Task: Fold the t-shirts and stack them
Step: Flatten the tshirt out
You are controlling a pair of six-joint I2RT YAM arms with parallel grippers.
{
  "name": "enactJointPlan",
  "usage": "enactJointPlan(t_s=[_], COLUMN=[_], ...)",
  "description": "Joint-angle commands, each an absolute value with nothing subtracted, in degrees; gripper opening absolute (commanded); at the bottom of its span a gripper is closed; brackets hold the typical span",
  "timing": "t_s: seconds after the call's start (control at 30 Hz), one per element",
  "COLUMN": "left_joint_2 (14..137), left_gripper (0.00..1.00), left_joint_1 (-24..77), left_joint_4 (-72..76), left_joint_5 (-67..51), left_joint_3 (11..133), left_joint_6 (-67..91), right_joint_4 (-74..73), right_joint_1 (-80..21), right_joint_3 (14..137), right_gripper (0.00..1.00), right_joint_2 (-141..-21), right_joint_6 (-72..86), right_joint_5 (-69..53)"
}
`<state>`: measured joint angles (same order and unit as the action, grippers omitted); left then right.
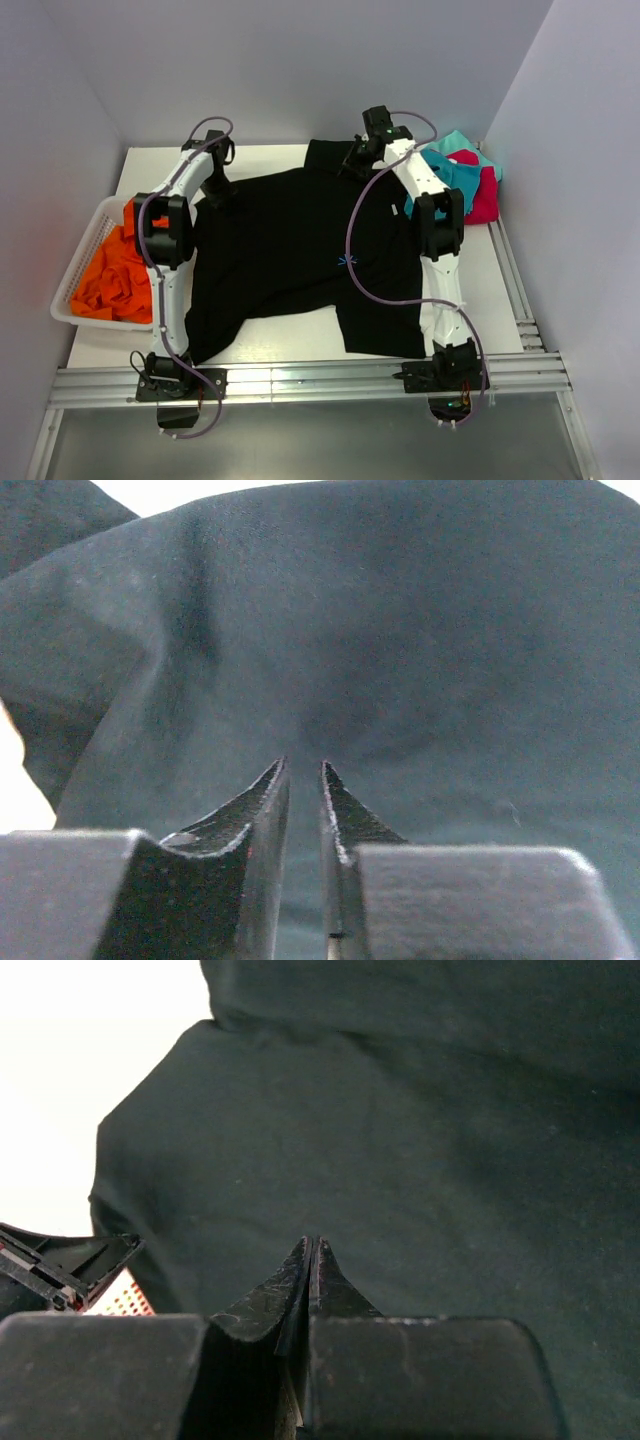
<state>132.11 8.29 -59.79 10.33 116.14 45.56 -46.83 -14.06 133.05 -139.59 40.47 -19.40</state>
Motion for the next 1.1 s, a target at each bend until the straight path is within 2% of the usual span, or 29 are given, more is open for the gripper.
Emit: enactJointPlan(t_s=[0.0, 0.53, 0.83, 1.07], left_joint_2=[132.1, 143.0, 149.1, 151.3], left_gripper=[0.22, 0.15, 0.12, 0.14], left_joint_1=[7.9, 6.0, 6.1, 7.7], left_joint_4=[-60.6, -60.6, -60.1, -52.0], left_joint_5=[9.4, 9.3, 4.3, -4.6], left_joint_3=[119.6, 122.5, 127.6, 130.1], left_joint_6=[47.1, 50.1, 51.4, 49.3], right_joint_4=[-42.1, -41.3, -41.0, -43.5], right_joint_1=[-14.2, -10.6, -0.5, 5.9], right_joint_3=[132.9, 132.0, 130.3, 134.0], right_gripper=[0.0, 0.0, 0.0, 0.0], right_joint_2=[-138.0, -146.8, -145.9, -148.3], right_joint_6=[42.1, 49.1, 49.7, 48.7], right_joint_5=[-19.4, -11.0, -4.8, -0.8])
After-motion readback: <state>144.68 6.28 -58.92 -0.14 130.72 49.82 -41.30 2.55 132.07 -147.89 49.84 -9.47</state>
